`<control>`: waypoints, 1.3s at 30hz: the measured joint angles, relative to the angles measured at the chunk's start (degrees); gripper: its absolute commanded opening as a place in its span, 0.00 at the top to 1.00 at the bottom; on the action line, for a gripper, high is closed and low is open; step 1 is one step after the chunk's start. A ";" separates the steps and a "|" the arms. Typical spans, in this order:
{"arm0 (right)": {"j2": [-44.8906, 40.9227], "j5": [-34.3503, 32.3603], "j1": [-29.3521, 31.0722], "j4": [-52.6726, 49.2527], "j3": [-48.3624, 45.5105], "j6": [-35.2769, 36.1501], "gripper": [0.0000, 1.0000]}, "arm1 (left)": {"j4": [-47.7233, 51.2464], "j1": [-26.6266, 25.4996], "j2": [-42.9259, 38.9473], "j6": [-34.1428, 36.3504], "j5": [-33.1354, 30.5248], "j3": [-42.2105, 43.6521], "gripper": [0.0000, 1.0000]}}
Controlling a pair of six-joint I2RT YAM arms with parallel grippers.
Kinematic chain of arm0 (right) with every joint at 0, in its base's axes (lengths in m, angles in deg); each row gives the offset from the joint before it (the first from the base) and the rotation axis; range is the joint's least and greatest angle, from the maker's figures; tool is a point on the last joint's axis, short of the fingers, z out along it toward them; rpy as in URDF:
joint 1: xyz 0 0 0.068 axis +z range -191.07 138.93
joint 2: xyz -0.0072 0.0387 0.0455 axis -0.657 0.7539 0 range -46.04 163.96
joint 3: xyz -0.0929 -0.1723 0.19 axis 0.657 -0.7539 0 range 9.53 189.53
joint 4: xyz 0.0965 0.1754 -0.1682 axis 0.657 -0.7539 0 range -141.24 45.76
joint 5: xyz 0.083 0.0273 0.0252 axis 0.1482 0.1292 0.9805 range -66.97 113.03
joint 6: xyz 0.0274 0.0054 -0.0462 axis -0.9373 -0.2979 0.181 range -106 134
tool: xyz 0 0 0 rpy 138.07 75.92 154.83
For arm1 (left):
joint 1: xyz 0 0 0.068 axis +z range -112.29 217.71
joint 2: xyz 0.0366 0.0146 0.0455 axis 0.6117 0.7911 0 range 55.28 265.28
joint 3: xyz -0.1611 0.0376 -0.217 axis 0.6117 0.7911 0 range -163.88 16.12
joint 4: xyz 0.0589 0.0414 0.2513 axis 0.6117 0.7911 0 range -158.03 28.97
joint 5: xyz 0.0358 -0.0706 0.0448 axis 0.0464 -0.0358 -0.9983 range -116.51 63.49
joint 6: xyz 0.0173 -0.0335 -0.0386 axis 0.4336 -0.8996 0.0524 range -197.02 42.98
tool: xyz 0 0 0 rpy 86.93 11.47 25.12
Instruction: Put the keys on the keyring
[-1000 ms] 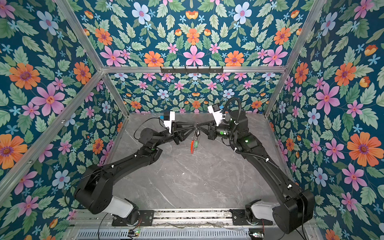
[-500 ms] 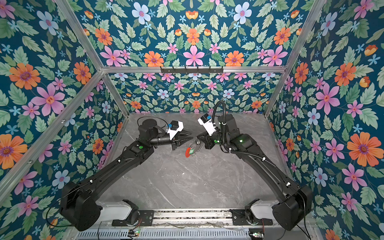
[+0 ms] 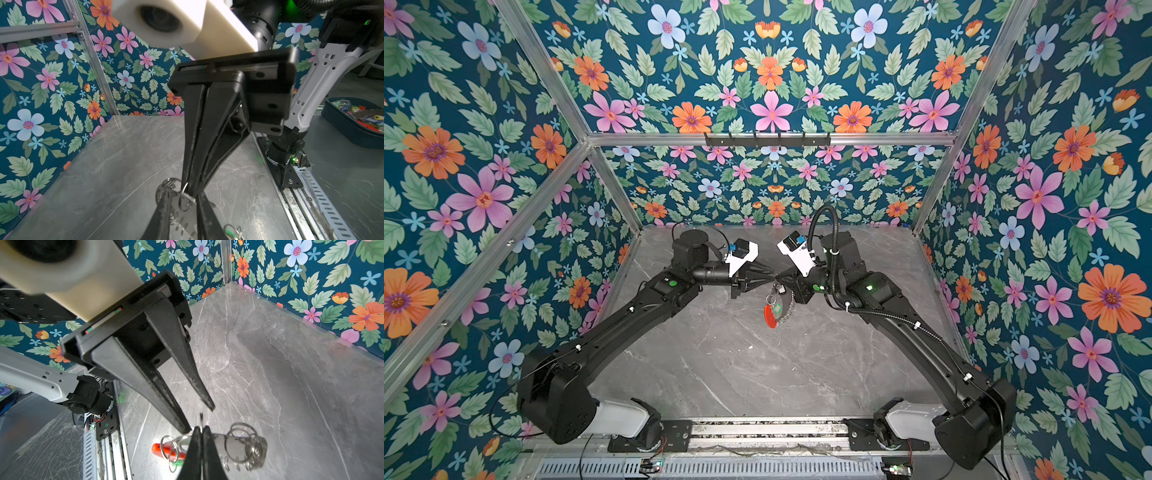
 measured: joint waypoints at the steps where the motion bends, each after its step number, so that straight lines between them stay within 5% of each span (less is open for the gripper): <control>1: 0.00 0.11 0.02 0.02 0.09 0.00 1.00 | 0.00 0.00 0.22 -0.17 0.20 -0.04 0.78; 6: 0.00 -0.17 0.00 -0.04 0.46 0.00 1.00 | -0.31 0.02 0.98 -1.75 1.40 -0.22 0.85; 10: -0.13 -0.57 0.04 -0.24 0.48 0.31 1.00 | -0.74 0.07 1.60 -4.13 1.53 -0.44 1.00; 16: -0.17 -1.42 0.13 -0.33 0.50 0.37 1.00 | -1.81 0.07 2.36 -8.00 1.55 -0.79 1.00; 21: -0.96 -2.80 -0.04 1.73 -0.50 -3.54 0.76 | -4.59 0.04 2.36 -12.24 0.81 0.26 1.00; 30: -5.70 4.02 -6.05 14.56 -8.74 -16.24 0.69 | -30.73 0.09 0.39 -31.85 -4.35 11.85 1.00; 39: -5.03 9.46 -6.38 20.85 -10.38 -17.53 0.66 | -48.81 0.04 1.99 -45.33 -5.88 13.18 1.00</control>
